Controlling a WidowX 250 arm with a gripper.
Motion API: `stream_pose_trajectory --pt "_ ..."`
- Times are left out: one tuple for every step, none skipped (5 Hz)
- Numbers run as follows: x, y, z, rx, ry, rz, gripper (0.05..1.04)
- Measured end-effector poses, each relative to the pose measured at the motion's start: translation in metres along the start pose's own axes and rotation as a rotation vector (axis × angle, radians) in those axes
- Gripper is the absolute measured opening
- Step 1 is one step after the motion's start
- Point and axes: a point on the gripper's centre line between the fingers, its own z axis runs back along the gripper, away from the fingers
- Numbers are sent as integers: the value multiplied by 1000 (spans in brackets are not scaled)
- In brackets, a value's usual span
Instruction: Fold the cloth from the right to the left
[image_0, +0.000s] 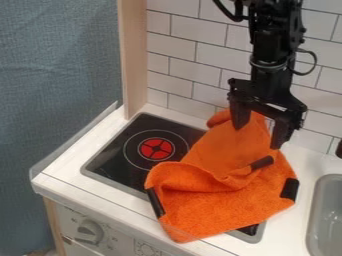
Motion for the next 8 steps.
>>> stream_pose_trajectory --pt "-7 -1 -14 -7 44 6 999" --pt "-11 -3 -32 -23 75 16 999" --pt "-6 -16 -47 -32 79 -10 999" --pt "0 -36 -59 -48 97 -67 999" --pt "4 -40 -67 -57 101 -79 999" --pt "2 -49 -81 -52 146 -103 999" --pt "2 -51 -89 -55 148 -122 999" --pt "5 -52 -99 -64 153 -137 999"
